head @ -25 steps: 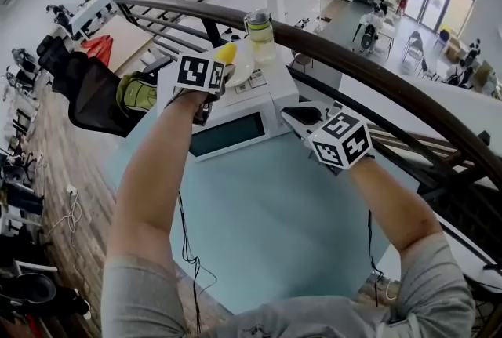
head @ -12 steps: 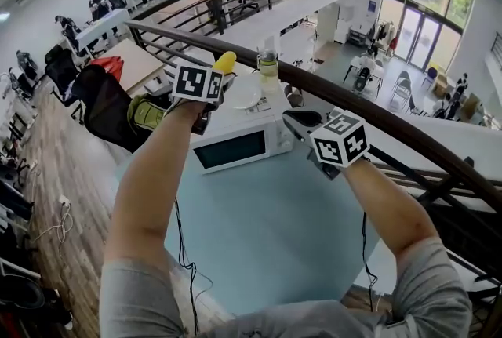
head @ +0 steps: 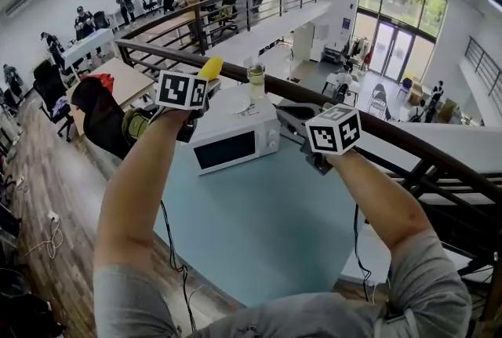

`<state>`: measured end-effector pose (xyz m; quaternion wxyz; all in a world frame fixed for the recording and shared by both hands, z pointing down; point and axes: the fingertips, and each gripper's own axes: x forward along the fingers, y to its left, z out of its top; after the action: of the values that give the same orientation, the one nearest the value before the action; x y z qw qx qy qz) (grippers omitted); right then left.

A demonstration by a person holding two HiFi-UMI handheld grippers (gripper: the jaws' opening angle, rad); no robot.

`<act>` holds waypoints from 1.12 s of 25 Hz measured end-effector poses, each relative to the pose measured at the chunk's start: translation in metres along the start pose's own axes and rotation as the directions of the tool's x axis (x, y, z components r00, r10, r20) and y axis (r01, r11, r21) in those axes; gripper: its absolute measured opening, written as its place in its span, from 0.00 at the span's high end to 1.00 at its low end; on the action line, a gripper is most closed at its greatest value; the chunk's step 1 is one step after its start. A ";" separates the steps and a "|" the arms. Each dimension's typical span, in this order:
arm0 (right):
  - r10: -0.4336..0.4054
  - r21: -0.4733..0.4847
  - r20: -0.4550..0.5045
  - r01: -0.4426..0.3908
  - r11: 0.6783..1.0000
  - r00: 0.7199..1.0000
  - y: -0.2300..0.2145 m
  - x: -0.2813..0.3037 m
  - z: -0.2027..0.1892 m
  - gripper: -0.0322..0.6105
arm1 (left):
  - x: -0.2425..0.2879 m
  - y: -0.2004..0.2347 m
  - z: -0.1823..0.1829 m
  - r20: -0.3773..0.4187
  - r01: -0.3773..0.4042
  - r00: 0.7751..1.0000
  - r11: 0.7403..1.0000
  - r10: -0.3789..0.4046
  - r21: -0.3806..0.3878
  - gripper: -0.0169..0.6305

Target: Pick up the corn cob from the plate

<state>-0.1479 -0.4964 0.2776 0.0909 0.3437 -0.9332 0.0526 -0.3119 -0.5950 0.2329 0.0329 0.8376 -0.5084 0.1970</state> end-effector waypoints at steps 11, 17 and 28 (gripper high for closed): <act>0.035 -0.126 0.004 -0.034 0.991 0.999 0.042 -0.168 -0.024 0.93 | -0.114 -0.143 -0.023 0.005 -0.036 0.999 0.999 0.037 -0.038 0.56; 0.117 -0.181 -0.018 -0.119 0.976 0.993 0.065 -0.219 -0.039 0.93 | -0.169 -0.205 -0.041 0.023 -0.089 0.996 0.991 0.092 -0.100 0.57; 0.200 -0.209 -0.011 -0.197 0.958 0.980 0.094 -0.284 -0.060 0.93 | -0.233 -0.293 -0.090 -0.026 -0.090 0.996 0.995 0.089 -0.050 0.56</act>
<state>0.0110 -0.2367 0.2744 0.1160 0.2371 -0.9637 -0.0389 -0.1796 -0.2350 0.2736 0.0514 0.8104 -0.5499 0.1954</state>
